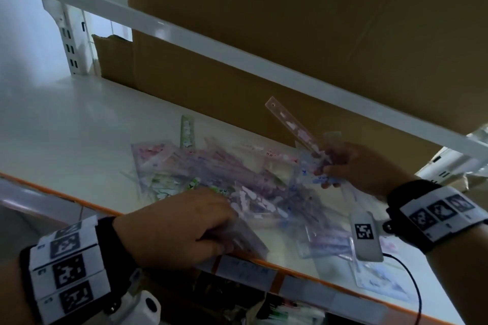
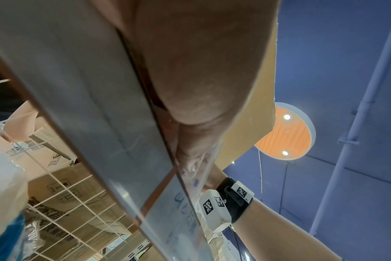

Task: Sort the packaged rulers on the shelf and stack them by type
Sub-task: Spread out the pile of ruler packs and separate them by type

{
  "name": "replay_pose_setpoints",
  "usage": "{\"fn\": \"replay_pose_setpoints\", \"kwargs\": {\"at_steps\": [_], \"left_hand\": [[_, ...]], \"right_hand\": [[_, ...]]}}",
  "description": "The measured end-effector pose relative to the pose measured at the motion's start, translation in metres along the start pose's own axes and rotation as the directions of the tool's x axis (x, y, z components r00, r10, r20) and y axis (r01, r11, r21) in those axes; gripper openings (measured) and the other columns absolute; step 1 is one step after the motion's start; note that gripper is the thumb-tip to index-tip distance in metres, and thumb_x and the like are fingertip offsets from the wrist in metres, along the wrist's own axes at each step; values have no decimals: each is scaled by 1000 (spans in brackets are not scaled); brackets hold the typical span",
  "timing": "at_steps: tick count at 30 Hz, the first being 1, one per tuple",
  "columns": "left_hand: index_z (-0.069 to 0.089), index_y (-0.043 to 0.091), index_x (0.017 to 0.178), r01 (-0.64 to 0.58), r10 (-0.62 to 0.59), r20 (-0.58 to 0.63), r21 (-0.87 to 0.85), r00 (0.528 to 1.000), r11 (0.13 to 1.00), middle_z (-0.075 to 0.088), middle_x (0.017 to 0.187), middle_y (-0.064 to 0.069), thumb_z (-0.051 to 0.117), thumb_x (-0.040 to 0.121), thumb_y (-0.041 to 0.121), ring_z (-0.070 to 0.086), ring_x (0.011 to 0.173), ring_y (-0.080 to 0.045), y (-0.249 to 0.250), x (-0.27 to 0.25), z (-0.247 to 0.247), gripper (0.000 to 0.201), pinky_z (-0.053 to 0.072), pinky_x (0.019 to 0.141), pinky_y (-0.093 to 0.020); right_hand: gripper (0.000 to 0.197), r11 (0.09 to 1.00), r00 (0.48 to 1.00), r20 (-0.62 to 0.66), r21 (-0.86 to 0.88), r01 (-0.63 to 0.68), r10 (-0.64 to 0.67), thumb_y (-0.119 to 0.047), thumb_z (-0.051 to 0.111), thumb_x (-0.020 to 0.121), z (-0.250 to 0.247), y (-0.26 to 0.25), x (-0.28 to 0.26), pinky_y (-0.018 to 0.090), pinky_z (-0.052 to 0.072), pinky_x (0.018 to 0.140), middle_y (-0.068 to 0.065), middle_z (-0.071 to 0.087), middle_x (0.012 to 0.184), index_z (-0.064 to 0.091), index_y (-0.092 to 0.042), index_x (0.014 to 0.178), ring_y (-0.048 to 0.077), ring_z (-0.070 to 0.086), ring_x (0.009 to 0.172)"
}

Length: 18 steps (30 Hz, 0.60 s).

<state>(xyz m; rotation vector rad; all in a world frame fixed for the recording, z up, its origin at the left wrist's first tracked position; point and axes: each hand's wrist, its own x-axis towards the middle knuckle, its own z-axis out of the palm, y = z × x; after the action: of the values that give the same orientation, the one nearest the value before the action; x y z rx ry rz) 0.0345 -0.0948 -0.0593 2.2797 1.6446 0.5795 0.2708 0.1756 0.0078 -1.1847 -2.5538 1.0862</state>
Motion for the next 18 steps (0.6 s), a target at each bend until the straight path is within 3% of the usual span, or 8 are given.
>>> {"fn": "replay_pose_setpoints", "kwargs": {"at_steps": [5,8,10,13,16,18], "left_hand": [[51,32,91,6,-6,0,-16,1000,1000,50,95,12,46,92,59,46,90,-6,-4,1,2,28,42,79,-29],[42,34,81,-11,10,-8,-44,1000,999,46,89,13,50,92,56,45,85,-5,-4,1,2,26,43,75,-32],[39,36,79,-9,8,-10,-44,1000,999,45,87,14,52,92,55,45,84,-5,-3,2,2,27,44,74,-32],[36,39,78,-27,26,-27,-45,999,999,44,86,15,55,92,53,45,84,-4,-2,2,1,27,44,73,-29],[36,39,79,-30,29,-26,-49,999,998,44,87,15,56,92,53,45,84,-3,-3,3,-1,28,43,72,-27],[39,37,79,-18,18,-13,-55,1000,998,45,87,15,54,91,55,45,84,-3,-4,3,-1,27,43,72,-28]], "right_hand": [[24,986,991,67,114,-122,115,-4,62,94,-5,15,1,31,57,62,11,76,91,62,-17,114,25,72,73],[22,981,983,54,73,-177,173,-5,58,95,-3,19,4,34,58,68,10,75,93,62,-16,113,24,73,80],[23,982,985,21,-75,-171,173,-8,61,94,-3,23,6,36,58,77,5,74,97,63,-17,115,21,72,87],[33,871,994,-33,-479,-105,101,-32,67,91,-3,24,7,28,47,87,-7,63,114,59,-25,123,13,62,99],[37,814,993,-73,-579,32,-91,-48,67,87,4,9,2,23,43,83,-14,57,111,58,-35,121,4,56,95],[31,782,980,62,-593,190,-191,-49,65,86,15,-2,-3,20,45,78,-15,59,110,57,-47,116,-2,55,91]]}}
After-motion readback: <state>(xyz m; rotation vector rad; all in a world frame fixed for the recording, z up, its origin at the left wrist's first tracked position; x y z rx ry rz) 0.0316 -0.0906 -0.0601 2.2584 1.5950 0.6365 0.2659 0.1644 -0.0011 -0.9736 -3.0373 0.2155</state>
